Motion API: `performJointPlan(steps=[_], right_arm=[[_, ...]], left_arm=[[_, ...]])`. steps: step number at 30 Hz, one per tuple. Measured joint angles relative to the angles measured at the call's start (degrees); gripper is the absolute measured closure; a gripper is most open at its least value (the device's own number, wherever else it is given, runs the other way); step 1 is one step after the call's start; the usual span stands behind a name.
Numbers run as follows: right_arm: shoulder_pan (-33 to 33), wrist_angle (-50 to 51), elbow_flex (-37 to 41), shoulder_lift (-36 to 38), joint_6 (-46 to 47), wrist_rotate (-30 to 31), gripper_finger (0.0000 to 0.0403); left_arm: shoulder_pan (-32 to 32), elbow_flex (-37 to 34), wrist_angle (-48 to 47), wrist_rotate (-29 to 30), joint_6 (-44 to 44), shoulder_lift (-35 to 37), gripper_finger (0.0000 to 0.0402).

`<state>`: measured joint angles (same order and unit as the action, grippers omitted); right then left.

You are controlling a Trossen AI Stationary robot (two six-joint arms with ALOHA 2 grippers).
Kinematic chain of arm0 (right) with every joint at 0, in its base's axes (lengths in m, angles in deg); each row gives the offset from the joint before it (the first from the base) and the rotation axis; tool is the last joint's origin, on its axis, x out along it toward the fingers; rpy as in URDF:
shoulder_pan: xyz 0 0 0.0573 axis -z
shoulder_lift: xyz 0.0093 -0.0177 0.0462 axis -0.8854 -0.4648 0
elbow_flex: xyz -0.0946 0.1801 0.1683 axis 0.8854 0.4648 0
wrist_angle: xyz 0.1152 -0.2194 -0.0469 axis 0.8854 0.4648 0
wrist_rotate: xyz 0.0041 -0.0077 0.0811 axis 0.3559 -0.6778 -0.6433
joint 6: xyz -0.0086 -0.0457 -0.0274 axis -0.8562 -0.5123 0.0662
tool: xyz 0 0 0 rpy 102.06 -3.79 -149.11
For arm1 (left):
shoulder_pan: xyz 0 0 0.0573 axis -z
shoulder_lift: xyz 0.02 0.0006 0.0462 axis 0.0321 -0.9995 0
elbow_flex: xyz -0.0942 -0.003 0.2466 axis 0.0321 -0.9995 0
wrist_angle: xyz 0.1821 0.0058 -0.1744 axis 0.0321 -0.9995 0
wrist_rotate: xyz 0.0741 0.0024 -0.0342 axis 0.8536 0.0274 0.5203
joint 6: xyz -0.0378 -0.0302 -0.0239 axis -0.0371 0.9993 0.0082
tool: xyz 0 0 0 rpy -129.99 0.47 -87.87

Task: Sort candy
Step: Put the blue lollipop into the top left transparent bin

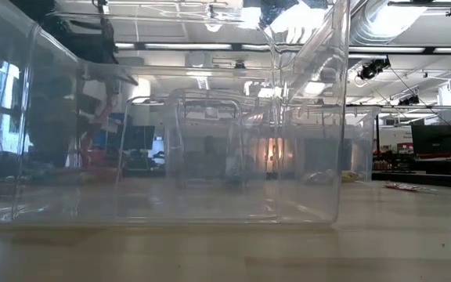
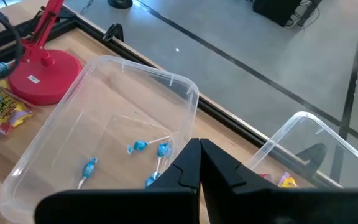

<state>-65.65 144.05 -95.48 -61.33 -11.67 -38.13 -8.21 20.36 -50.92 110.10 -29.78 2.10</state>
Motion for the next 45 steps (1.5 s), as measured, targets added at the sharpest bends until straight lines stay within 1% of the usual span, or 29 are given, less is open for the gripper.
performJointPlan(steps=[3, 6, 12, 14, 17, 21, 27, 30, 33, 37, 40, 45], right_arm=[[0.0, 0.0, 0.0, 0.0, 0.0, 0.0, 0.0403], [0.0, 0.0, 0.0, 0.0, 0.0, 0.0, 0.0403], [0.0, 0.0, 0.0, 0.0, 0.0, 0.0, 0.0403], [0.0, 0.0, 0.0, 0.0, 0.0, 0.0, 0.0403], [0.0, -0.1, 0.0, 0.0, 0.0, 0.0, 0.0403], [0.0, -0.5, 0.0, 0.0, 0.0, 0.0, 0.0403], [0.0, -0.5, 0.0, 0.0, 0.0, 0.0, 0.0403], [0.0, -0.5, 0.0, 0.0, 0.1, 0.0, 0.0403], [0.0, -0.5, 0.0, 0.0, 0.5, 0.0, 0.0403], [0.0, -0.5, 0.0, 0.0, 0.6, 0.0, 0.0403], [0.0, -0.7, 0.0, 0.0, 0.6, 0.0, 0.0403], [0.0, -0.9, 0.0, 0.0, 0.6, -0.4, 0.0403]], left_arm=[[-0.2, 0.0, 2.3, -3.5, -5.0, -1.5, 0.0184], [-0.2, 0.0, 2.6, -4.1, -6.5, -3.4, 0.0219], [-0.2, 0.0, 2.5, -1.0, -4.6, -7.7, 0.0283], [-0.2, 0.0, 2.7, 0.5, -3.6, -9.2, 0.0296], [-0.2, 0.1, 3.0, 0.9, -2.7, -10.7, 0.0305], [-0.2, 1.8, 2.1, 0.5, -3.5, -11.1, 0.0306], [-0.2, 7.7, 1.4, 0.3, -9.1, -10.2, 0.0305], [-0.2, 9.8, 1.3, -2.2, -12.9, -10.2, 0.0305], [-0.5, 10.1, 1.1, -4.6, -17.2, -10.2, 0.0300], [-0.5, 10.1, -1.5, -5.0, -22.2, -10.4, 0.0281], [-0.8, 10.1, -1.7, -3.4, -25.0, -11.5, 0.0260], [-2.8, 10.1, -1.5, -3.5, -26.2, -16.7, 0.0230]])
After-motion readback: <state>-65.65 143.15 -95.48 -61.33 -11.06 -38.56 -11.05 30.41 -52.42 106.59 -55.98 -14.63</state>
